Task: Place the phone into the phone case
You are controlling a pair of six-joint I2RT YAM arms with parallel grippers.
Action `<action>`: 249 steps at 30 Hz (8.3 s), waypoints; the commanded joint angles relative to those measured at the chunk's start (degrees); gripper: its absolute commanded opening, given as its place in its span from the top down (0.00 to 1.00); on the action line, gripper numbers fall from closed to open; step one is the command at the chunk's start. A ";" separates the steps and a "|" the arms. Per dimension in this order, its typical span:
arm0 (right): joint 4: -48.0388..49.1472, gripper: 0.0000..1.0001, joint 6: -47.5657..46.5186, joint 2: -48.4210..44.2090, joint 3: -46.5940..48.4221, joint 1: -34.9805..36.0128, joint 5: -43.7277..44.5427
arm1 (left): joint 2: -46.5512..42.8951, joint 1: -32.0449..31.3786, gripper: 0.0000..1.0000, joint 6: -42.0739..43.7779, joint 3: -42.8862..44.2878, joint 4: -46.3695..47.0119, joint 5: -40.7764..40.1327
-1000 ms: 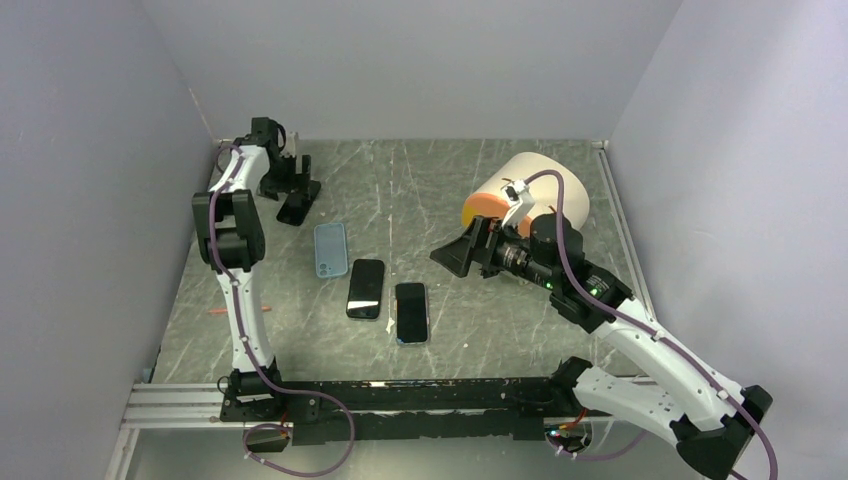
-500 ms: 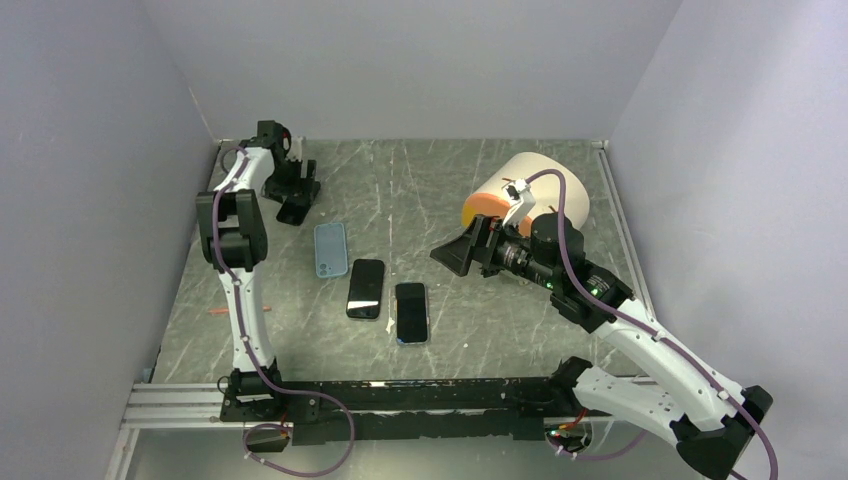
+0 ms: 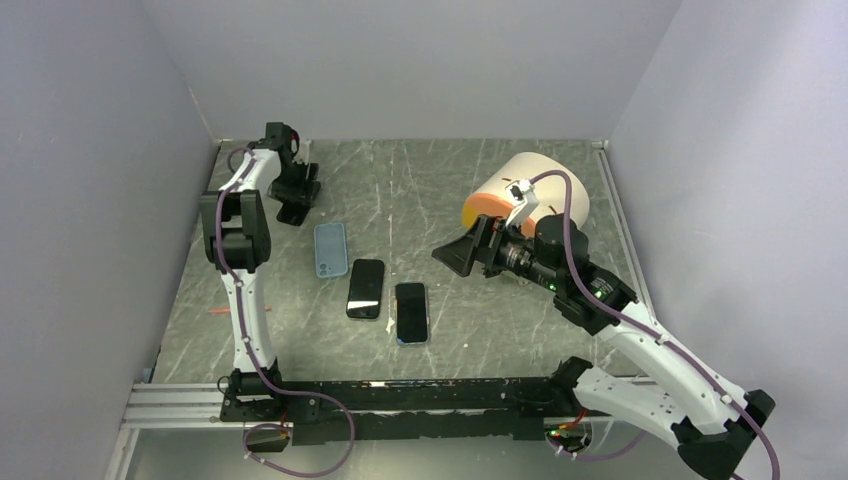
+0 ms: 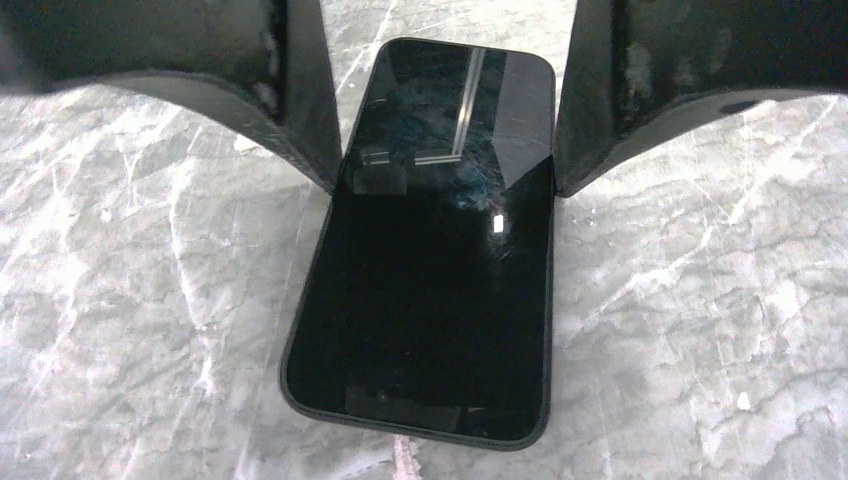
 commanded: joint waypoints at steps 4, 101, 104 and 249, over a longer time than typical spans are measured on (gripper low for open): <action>3.63 0.02 -0.88 -1.37 -2.26 0.19 3.17 | -0.95 -0.86 0.48 -0.75 0.34 -4.85 1.59; -30.62 0.55 -25.62 60.79 48.16 -6.23 -44.93 | -69.22 -38.68 0.72 3.64 -56.61 19.96 13.24; -29.81 0.60 -25.22 60.47 46.80 -6.33 -45.46 | -69.82 -39.20 0.72 4.44 -57.11 20.36 12.66; 25.33 1.00 15.32 76.62 32.90 9.16 7.75 | -36.25 8.49 0.55 -42.45 -56.10 21.76 34.44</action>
